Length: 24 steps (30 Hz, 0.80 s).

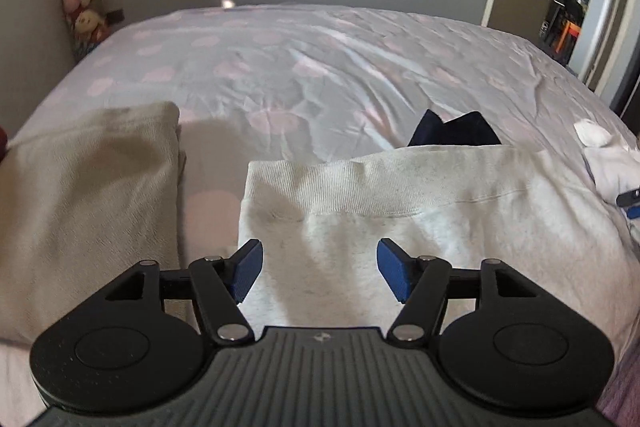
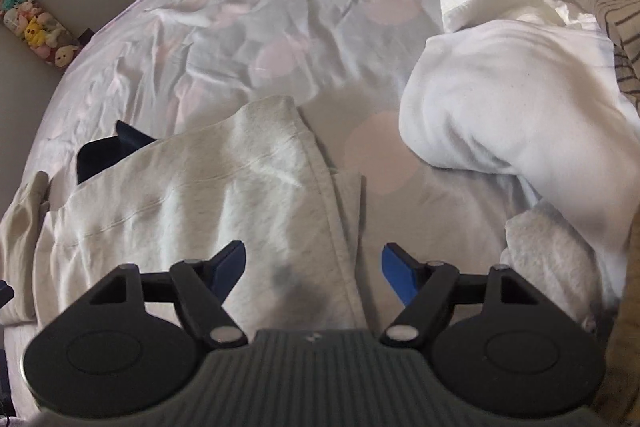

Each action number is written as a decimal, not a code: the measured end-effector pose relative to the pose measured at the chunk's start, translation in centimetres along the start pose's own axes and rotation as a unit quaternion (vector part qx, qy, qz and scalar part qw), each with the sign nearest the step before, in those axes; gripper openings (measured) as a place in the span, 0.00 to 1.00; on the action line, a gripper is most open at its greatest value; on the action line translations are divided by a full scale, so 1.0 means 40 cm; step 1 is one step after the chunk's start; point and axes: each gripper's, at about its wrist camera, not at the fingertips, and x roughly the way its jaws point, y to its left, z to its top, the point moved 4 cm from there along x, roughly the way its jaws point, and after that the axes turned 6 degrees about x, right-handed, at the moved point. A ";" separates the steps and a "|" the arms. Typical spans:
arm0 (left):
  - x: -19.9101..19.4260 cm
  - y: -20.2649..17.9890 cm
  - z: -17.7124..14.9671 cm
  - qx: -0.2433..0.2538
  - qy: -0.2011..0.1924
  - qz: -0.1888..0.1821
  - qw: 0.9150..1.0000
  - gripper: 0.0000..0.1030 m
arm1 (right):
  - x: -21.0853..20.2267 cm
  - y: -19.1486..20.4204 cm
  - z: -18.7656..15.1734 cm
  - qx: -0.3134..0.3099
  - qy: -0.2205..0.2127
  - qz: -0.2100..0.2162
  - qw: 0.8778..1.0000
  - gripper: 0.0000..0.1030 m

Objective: Fold clothes

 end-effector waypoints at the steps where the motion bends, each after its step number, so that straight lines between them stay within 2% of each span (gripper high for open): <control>1: 0.029 0.006 -0.009 -0.012 0.013 -0.001 1.000 0.60 | 0.022 -0.004 0.007 0.001 0.008 -0.002 1.000 0.75; 7: 0.126 0.033 -0.063 -0.003 0.064 0.024 0.998 0.60 | 0.119 -0.041 0.023 0.020 0.043 0.011 0.999 0.75; 10: 0.152 0.042 -0.075 -0.007 0.080 0.022 0.996 0.61 | 0.152 -0.064 0.023 0.027 0.057 0.022 0.998 0.74; 15: 0.176 0.045 -0.083 -0.013 0.095 0.022 0.995 0.65 | 0.172 -0.063 0.015 -0.005 0.057 0.033 0.998 0.72; 17: 0.177 0.050 -0.087 -0.022 0.096 0.020 0.995 0.66 | 0.174 -0.054 0.010 -0.022 0.052 0.030 0.998 0.65; 19: 0.176 0.052 -0.092 -0.024 0.098 0.019 0.995 0.67 | 0.174 -0.048 0.005 -0.022 0.051 0.034 0.998 0.43; 21: 0.174 0.051 -0.096 -0.022 0.099 0.021 0.995 0.68 | 0.175 -0.042 0.000 -0.022 0.050 0.038 0.998 0.37; 24: 0.173 0.052 -0.100 -0.026 0.110 0.032 0.993 0.77 | 0.164 -0.031 0.002 -0.013 0.046 0.037 0.998 0.18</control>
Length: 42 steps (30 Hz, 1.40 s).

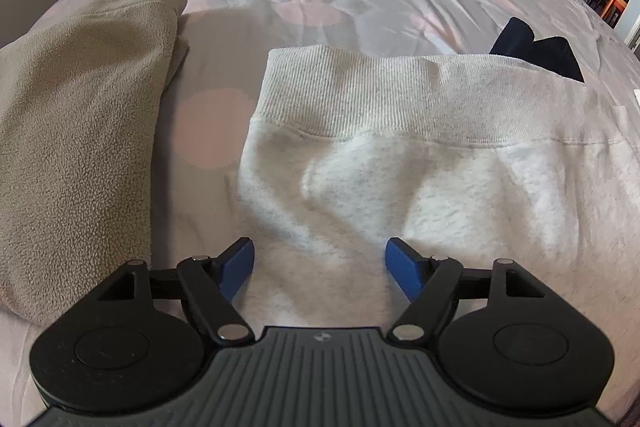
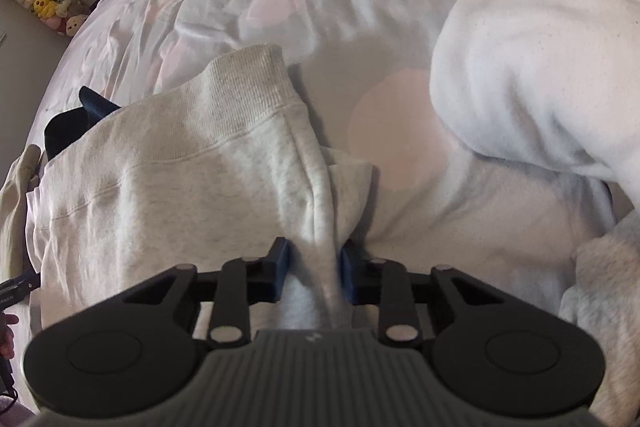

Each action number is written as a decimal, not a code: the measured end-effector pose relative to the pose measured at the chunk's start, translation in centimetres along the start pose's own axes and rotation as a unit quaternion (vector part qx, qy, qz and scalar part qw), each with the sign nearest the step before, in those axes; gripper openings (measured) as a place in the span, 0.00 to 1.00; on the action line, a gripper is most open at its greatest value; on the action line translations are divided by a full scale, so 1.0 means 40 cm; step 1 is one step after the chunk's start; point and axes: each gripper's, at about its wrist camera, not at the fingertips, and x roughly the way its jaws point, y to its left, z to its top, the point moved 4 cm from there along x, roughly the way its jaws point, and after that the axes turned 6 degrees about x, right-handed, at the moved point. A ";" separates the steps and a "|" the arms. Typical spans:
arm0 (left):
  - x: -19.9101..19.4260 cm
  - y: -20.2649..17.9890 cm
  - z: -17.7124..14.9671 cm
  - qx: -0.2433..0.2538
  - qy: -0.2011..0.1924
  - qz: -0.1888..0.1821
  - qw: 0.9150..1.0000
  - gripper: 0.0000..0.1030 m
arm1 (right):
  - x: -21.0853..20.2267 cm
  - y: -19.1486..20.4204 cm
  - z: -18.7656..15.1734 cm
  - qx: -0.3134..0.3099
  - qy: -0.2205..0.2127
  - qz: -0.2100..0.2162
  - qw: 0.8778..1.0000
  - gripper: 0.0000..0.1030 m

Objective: Fold clothes

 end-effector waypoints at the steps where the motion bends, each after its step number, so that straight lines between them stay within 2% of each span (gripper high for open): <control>1: 0.005 0.006 -0.001 -0.011 0.013 0.010 1.000 0.92 | -0.008 0.007 0.002 0.002 -0.002 -0.002 1.000 0.15; 2: 0.016 0.017 -0.008 -0.030 0.035 0.017 0.999 1.00 | -0.019 0.016 0.002 0.002 -0.006 -0.003 1.000 0.14; 3: 0.023 0.029 -0.014 -0.049 0.048 0.013 0.998 1.00 | -0.033 0.028 0.001 -0.002 -0.010 -0.003 1.000 0.13; 5: 0.023 0.050 -0.025 -0.073 0.048 -0.012 0.996 1.00 | -0.062 0.054 0.000 -0.009 -0.018 -0.002 1.000 0.12; 9: 0.011 0.046 -0.036 -0.059 0.039 -0.011 0.997 1.00 | -0.128 0.123 -0.002 -0.015 -0.028 0.001 0.999 0.11; 12: -0.007 0.045 -0.038 -0.045 0.025 -0.013 0.999 0.90 | -0.181 0.189 0.001 -0.014 -0.034 0.006 0.999 0.10; 14: -0.024 0.048 -0.039 -0.041 0.016 -0.012 0.999 0.75 | -0.218 0.241 0.003 -0.009 -0.037 0.013 0.999 0.10; 16: -0.045 0.055 -0.037 -0.047 0.004 -0.006 0.999 0.71 | -0.255 0.296 0.004 -0.008 -0.040 0.025 0.999 0.09; 19: -0.098 0.064 -0.032 -0.047 -0.038 0.003 0.998 0.71 | -0.294 0.405 -0.005 -0.022 -0.043 0.039 0.998 0.09; 21: -0.131 0.055 -0.022 -0.040 -0.061 -0.004 0.997 0.71 | -0.314 0.481 -0.013 -0.034 -0.045 0.048 0.997 0.09; 25: -0.157 0.051 0.018 -0.028 -0.077 -0.013 0.997 0.68 | -0.315 0.644 -0.042 -0.063 -0.043 0.075 0.994 0.09; 29: -0.173 0.065 0.012 -0.010 -0.081 0.027 0.996 0.67 | -0.280 0.817 -0.086 -0.095 -0.036 0.102 0.990 0.09; 34: -0.178 0.124 0.004 -0.062 -0.086 0.007 0.994 0.63 | -0.164 0.971 -0.148 -0.100 -0.012 0.123 0.987 0.09; 38: -0.187 0.161 -0.004 -0.070 -0.092 0.016 0.993 0.63 | -0.034 1.043 -0.218 -0.106 0.016 0.119 0.987 0.09; 42: -0.171 0.182 -0.005 -0.070 -0.081 0.027 0.994 0.63 | 0.087 1.081 -0.271 -0.109 0.034 0.100 0.988 0.09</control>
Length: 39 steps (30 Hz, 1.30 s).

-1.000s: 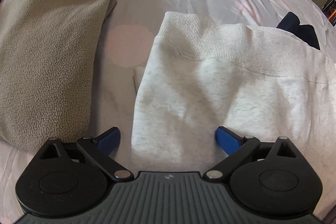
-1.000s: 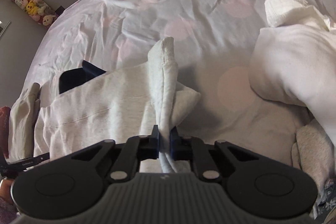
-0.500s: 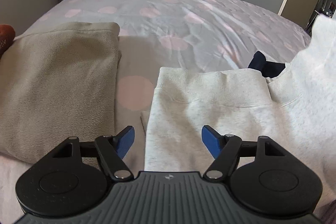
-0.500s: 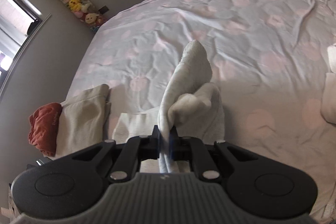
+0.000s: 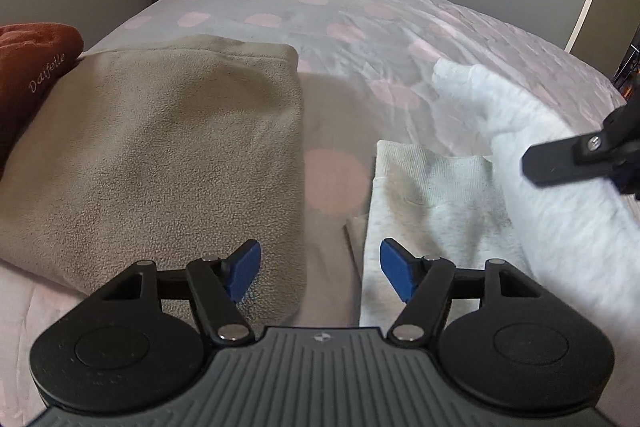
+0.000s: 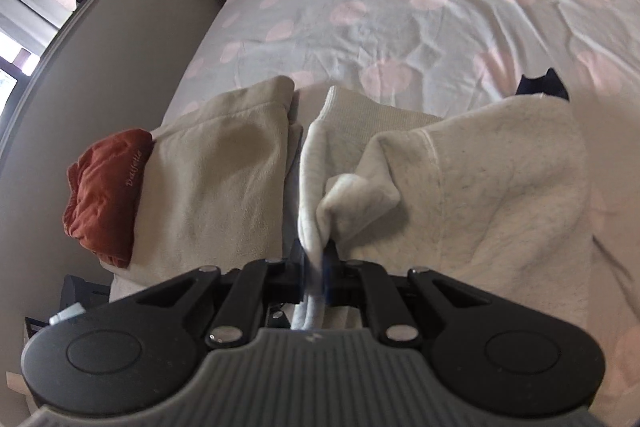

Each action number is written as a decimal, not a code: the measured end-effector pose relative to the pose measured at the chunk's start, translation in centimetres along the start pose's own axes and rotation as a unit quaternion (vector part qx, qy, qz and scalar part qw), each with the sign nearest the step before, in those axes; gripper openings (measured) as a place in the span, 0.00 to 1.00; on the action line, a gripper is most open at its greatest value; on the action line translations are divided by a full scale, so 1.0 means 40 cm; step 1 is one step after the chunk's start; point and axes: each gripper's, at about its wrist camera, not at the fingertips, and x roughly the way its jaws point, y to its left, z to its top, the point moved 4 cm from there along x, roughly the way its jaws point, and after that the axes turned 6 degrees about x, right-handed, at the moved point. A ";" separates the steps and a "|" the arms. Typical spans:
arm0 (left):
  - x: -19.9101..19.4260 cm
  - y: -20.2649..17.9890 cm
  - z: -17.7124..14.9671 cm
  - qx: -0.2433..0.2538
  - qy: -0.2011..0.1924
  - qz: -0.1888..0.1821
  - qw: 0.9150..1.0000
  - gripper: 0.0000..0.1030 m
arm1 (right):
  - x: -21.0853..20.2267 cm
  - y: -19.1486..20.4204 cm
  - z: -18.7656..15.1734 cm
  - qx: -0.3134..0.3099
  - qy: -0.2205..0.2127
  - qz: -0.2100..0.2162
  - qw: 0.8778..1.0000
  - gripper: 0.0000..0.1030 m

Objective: Fold clothes

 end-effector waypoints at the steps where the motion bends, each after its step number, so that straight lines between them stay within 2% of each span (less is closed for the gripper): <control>1: 0.004 0.003 -0.001 0.000 0.003 0.001 1.000 0.62 | 0.029 -0.001 -0.007 0.000 0.003 -0.005 1.000 0.09; 8: 0.034 -0.001 -0.002 0.027 0.016 0.013 0.999 0.62 | 0.166 -0.037 -0.062 0.007 0.046 -0.024 0.999 0.09; 14: 0.053 -0.032 -0.006 0.080 0.030 0.041 0.996 0.61 | 0.222 -0.074 -0.076 0.026 0.063 -0.018 0.998 0.09; 18: 0.050 -0.031 -0.008 0.080 0.028 0.041 0.996 0.61 | 0.228 -0.087 -0.077 0.034 0.066 -0.008 0.997 0.14; 22: 0.031 -0.019 -0.013 0.063 0.021 0.031 0.997 0.61 | 0.166 -0.073 -0.075 0.012 0.044 0.016 0.999 0.24; 29: -0.040 0.011 -0.015 0.019 -0.005 0.032 0.999 0.61 | -0.022 -0.096 -0.111 -0.020 -0.029 0.050 0.998 0.24; 33: -0.098 0.014 -0.010 -0.009 -0.028 0.006 1.000 0.60 | -0.101 -0.141 -0.173 -0.060 -0.051 0.029 0.996 0.24; 35: -0.135 -0.008 -0.001 0.004 -0.029 -0.012 1.000 0.60 | -0.131 -0.166 -0.211 -0.086 -0.062 0.007 0.994 0.24; 39: -0.208 -0.072 -0.004 0.041 -0.028 -0.051 0.997 0.60 | -0.193 -0.225 -0.273 -0.100 -0.078 -0.008 0.992 0.24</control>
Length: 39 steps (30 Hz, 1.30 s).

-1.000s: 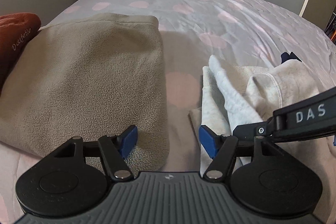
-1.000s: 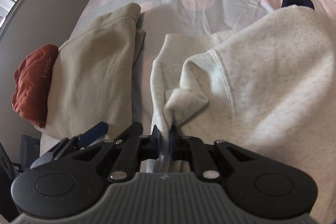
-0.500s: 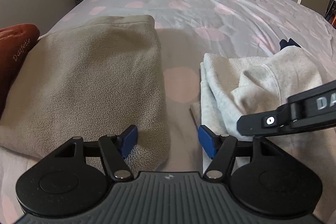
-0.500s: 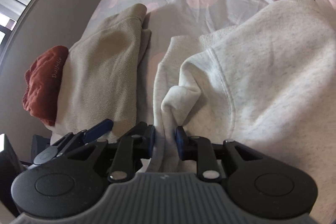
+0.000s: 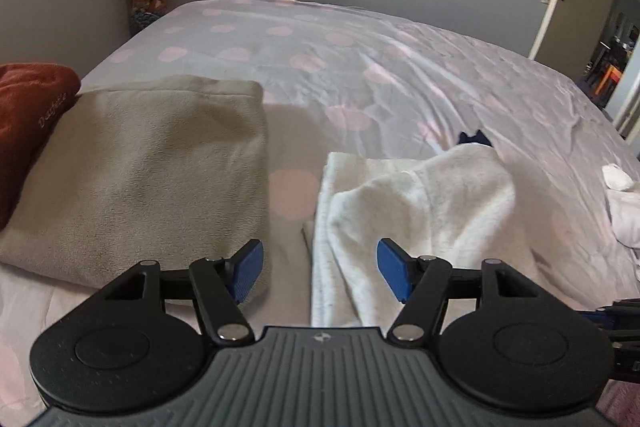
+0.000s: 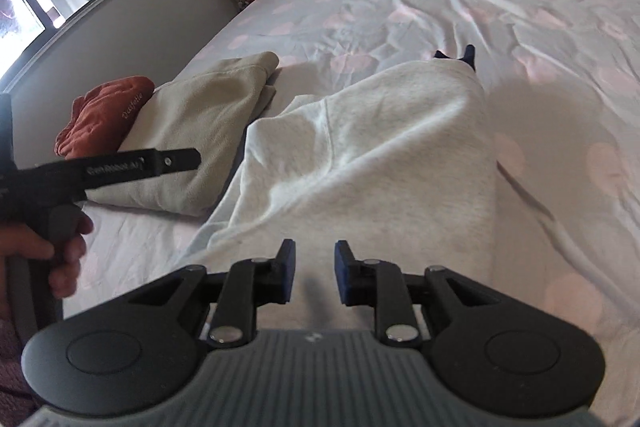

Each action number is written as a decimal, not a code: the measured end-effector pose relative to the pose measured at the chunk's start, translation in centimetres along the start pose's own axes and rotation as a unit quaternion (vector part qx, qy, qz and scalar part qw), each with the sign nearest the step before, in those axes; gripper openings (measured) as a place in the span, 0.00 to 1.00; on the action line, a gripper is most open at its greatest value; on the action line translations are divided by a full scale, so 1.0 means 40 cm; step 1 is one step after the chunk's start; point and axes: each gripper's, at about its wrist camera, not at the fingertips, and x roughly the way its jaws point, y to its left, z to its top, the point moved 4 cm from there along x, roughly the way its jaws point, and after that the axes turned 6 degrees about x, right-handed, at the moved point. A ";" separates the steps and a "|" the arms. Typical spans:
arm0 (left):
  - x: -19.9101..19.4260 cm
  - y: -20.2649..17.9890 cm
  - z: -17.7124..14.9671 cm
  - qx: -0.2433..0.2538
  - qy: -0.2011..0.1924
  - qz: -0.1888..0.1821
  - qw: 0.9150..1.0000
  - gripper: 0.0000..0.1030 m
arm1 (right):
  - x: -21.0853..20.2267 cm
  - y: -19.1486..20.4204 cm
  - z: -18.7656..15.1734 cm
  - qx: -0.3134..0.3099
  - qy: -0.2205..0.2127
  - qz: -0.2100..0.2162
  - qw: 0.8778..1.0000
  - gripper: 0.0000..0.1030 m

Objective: Fold clothes

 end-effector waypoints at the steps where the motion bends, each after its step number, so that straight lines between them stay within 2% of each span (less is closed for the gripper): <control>1: -0.007 -0.018 -0.006 0.007 0.006 -0.011 1.000 0.60 | -0.012 -0.009 -0.014 0.000 -0.003 -0.001 1.000 0.24; 3: -0.019 -0.054 -0.020 0.022 0.017 -0.030 0.999 0.58 | -0.027 -0.017 -0.034 -0.008 -0.008 -0.008 1.000 0.24; 5: -0.021 -0.090 -0.039 0.048 0.030 -0.035 0.998 0.41 | -0.030 -0.019 -0.051 -0.023 -0.012 -0.021 0.999 0.24; 7: -0.015 -0.124 -0.062 0.079 0.047 -0.029 0.995 0.35 | -0.016 -0.016 -0.066 -0.030 -0.008 -0.017 0.999 0.24; 10: 0.019 -0.148 -0.098 0.118 0.084 -0.005 0.989 0.33 | 0.034 0.002 -0.085 -0.029 0.004 0.003 1.000 0.24; 14: 0.094 -0.142 -0.149 0.145 0.144 0.025 0.978 0.33 | 0.137 0.014 -0.126 -0.005 0.057 0.022 0.998 0.17; 16: 0.130 -0.135 -0.174 0.153 0.173 0.034 0.972 0.33 | 0.191 0.011 -0.156 0.004 0.078 0.017 0.997 0.15; 19: 0.174 -0.136 -0.193 0.176 0.197 0.055 0.963 0.36 | 0.242 0.006 -0.188 0.003 0.078 0.006 0.997 0.05; 21: 0.199 -0.134 -0.200 0.186 0.205 0.070 0.958 0.43 | 0.244 0.006 -0.188 0.002 0.076 0.007 0.997 0.04; 22: 0.207 -0.131 -0.201 0.190 0.208 0.078 0.956 0.51 | 0.241 0.004 -0.187 0.000 0.077 0.010 0.997 0.04; 23: 0.211 -0.128 -0.202 0.190 0.209 0.083 0.956 0.55 | 0.239 0.002 -0.186 -0.001 0.079 0.013 0.997 0.04; 26: 0.206 -0.111 -0.204 0.173 0.207 0.078 0.960 0.56 | 0.188 -0.010 -0.180 -0.007 0.074 0.026 0.997 0.08; 27: 0.203 -0.104 -0.205 0.165 0.206 0.075 0.962 0.56 | 0.156 -0.018 -0.176 -0.014 0.063 0.029 0.997 0.13; 29: 0.197 -0.092 -0.207 0.154 0.203 0.071 0.964 0.56 | 0.084 -0.049 -0.161 -0.019 0.034 0.028 0.999 0.14; 31: 0.195 -0.089 -0.207 0.151 0.203 0.072 0.965 0.56 | 0.016 -0.092 -0.134 -0.009 0.003 0.009 1.000 0.14; 33: 0.196 -0.090 -0.207 0.153 0.205 0.075 0.964 0.56 | -0.029 -0.144 -0.113 0.002 -0.016 -0.030 0.999 0.14; 35: 0.197 -0.090 -0.206 0.155 0.207 0.078 0.963 0.56 | -0.043 -0.187 -0.106 0.009 -0.018 -0.056 0.998 0.14; 39: 0.198 -0.092 -0.205 0.158 0.210 0.083 0.961 0.56 | -0.003 -0.227 -0.136 0.029 0.015 -0.056 0.998 0.14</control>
